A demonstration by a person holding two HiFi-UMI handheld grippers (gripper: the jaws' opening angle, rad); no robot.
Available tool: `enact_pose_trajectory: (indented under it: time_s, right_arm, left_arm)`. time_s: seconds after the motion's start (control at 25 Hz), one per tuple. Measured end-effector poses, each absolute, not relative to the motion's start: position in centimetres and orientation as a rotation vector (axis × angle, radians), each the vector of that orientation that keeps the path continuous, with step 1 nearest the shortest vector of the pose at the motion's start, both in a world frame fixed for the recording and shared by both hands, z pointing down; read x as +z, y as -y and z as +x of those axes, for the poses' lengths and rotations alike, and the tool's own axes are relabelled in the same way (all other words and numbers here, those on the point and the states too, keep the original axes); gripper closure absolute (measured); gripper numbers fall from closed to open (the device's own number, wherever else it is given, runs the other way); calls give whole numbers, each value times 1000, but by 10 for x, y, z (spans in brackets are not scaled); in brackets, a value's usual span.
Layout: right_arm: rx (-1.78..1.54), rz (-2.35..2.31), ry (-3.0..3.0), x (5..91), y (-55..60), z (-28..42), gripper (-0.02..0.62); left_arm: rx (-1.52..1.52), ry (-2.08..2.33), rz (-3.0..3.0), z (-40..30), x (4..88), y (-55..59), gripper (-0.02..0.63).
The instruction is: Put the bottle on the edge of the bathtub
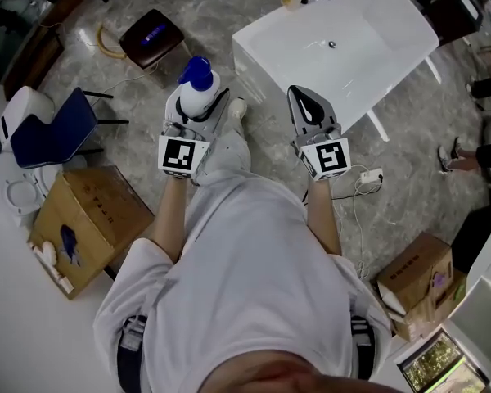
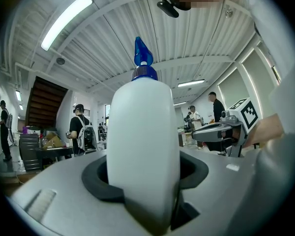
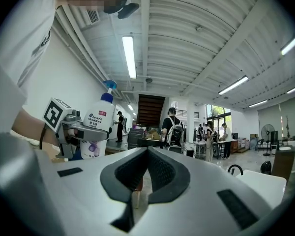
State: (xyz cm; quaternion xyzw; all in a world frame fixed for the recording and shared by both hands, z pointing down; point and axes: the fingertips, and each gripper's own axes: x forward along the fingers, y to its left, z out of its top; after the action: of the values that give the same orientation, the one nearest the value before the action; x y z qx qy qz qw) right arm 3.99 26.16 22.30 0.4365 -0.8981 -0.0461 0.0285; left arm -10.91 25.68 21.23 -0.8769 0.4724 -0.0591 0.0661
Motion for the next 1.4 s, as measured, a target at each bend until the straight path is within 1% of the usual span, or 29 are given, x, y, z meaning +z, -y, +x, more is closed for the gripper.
enact_pose_trajectory:
  time_s: [0.16, 0.44, 0.6, 0.84, 1.04, 1.4]
  right_arm:
    - [-147, 1401, 2735, 231, -207, 41, 594]
    - [-104, 1510, 2694, 252, -112, 55, 594]
    - [-86, 1543, 2664, 274, -57, 61, 594]
    - [-70, 1565, 2643, 307, 22, 61, 594]
    - [-27, 1589, 2620, 349, 85, 64, 594]
    - [46, 1639, 2574, 443, 151, 80, 594]
  left_arm:
    - [-174, -1384, -2670, -103, 221, -194, 354]
    - [-79, -1324, -2708, -88, 231, -78, 354]
    - [-100, -1261, -2731, -77, 254, -11, 354]
    - [-92, -1193, -2792, -61, 309, 79, 356]
    - [-190, -1050, -2771, -42, 370, 145, 356]
    - [-204, -927, -2844, -13, 477, 221, 356]
